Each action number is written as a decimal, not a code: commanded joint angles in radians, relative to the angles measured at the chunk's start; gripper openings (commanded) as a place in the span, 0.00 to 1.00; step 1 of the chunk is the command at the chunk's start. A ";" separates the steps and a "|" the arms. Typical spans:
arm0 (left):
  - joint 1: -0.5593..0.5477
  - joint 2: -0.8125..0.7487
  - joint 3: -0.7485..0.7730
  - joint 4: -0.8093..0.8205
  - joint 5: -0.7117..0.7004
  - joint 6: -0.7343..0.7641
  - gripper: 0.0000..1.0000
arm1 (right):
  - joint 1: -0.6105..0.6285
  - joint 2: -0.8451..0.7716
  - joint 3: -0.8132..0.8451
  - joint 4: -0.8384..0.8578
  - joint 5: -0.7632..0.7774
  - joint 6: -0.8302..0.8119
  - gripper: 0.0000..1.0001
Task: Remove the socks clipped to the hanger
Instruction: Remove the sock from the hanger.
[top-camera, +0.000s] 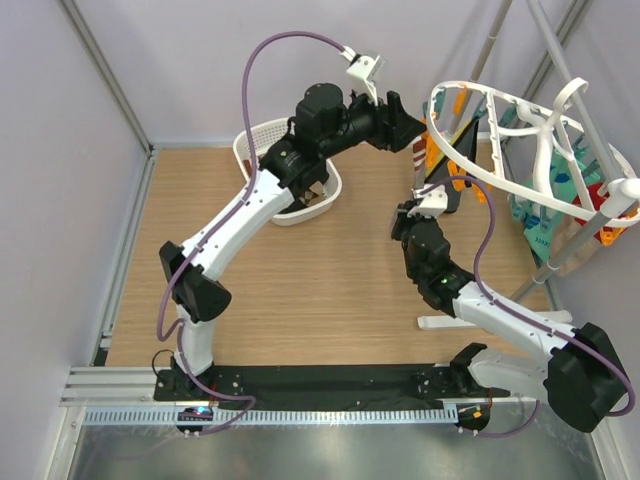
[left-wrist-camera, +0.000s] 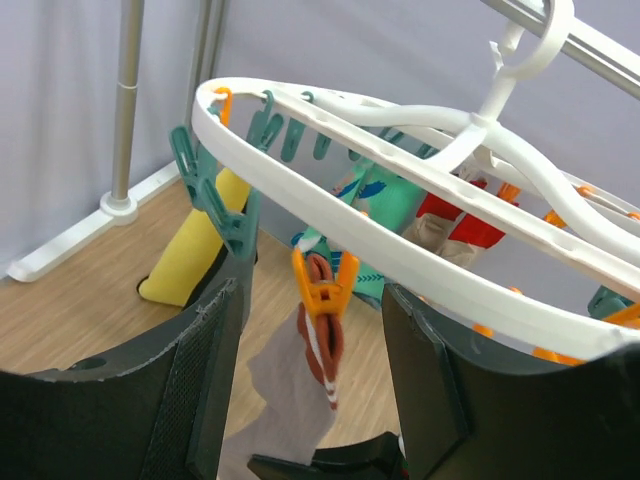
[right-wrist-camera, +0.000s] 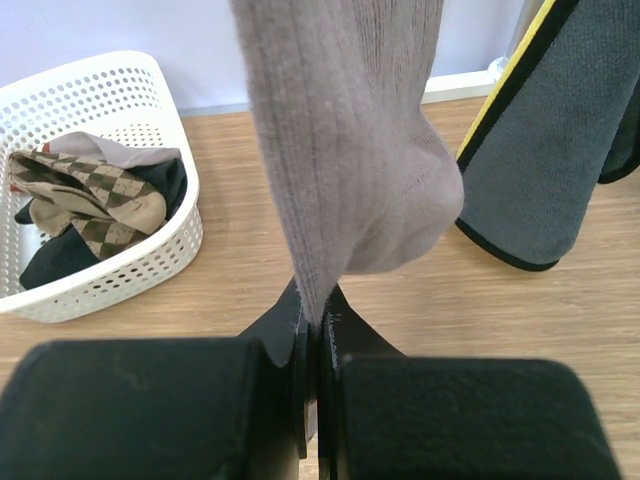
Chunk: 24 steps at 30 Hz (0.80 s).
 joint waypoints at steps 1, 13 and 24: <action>0.015 0.036 0.073 -0.028 0.012 0.023 0.61 | -0.004 -0.037 -0.005 0.020 -0.015 0.041 0.01; -0.018 0.024 0.003 0.073 0.043 0.021 0.61 | -0.004 -0.057 0.003 0.002 -0.013 0.050 0.01; -0.040 0.054 0.015 0.116 -0.039 0.013 0.61 | -0.004 -0.069 -0.010 -0.004 -0.032 0.062 0.01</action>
